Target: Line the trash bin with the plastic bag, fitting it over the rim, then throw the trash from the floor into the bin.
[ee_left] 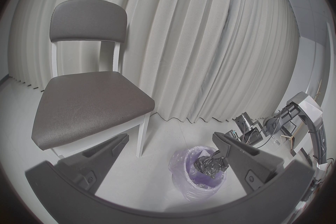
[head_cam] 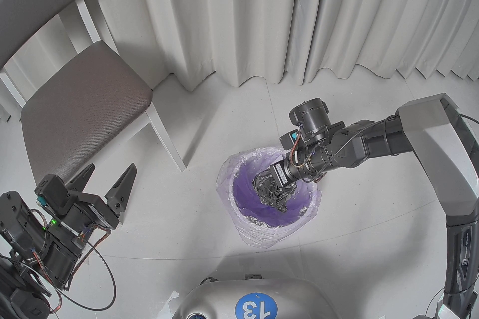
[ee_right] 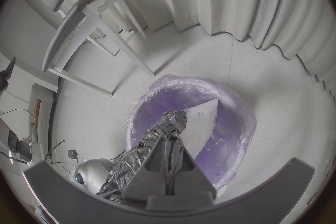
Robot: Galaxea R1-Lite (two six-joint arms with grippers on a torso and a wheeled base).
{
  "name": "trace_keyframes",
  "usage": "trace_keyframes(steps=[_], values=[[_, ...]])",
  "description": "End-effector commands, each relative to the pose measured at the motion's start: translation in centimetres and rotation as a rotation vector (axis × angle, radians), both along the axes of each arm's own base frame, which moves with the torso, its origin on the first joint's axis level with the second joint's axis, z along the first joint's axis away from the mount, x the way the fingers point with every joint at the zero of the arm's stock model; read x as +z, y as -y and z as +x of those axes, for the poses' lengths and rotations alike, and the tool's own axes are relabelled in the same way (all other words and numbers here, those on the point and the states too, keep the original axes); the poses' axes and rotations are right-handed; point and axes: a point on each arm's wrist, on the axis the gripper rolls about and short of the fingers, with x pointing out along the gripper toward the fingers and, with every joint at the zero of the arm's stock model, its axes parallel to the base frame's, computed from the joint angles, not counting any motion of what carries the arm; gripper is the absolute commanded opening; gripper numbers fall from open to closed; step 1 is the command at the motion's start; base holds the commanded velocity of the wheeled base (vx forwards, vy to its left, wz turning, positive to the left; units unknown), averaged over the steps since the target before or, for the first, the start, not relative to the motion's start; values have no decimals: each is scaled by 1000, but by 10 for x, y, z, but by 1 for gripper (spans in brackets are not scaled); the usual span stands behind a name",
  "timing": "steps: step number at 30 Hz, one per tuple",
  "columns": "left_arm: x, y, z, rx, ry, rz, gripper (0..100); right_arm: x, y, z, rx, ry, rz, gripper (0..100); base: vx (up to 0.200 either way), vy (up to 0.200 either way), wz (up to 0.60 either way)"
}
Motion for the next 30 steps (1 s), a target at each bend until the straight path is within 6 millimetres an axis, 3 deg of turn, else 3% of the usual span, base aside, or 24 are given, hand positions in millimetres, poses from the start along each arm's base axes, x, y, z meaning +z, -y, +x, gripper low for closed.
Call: trace_keyframes(steps=[1,4,5,25,30], values=[[-2,-1,-2,0,-4,-4,100,-1,1,-3,5,-14,-9,0,0,0,0],[-2,-1,-3,0,-3,-4,100,-4,1,-4,5,-26,-16,0,0,0,0],[-2,-1,-3,0,-3,-4,100,-5,1,-3,5,-28,-16,100,0,0,0],[-2,-1,-2,0,-5,-8,100,1,-2,2,-4,3,11,100,0,0,0],[-2,-1,-2,0,-5,-8,100,21,14,-1,-37,31,35,100,0,0,0]])
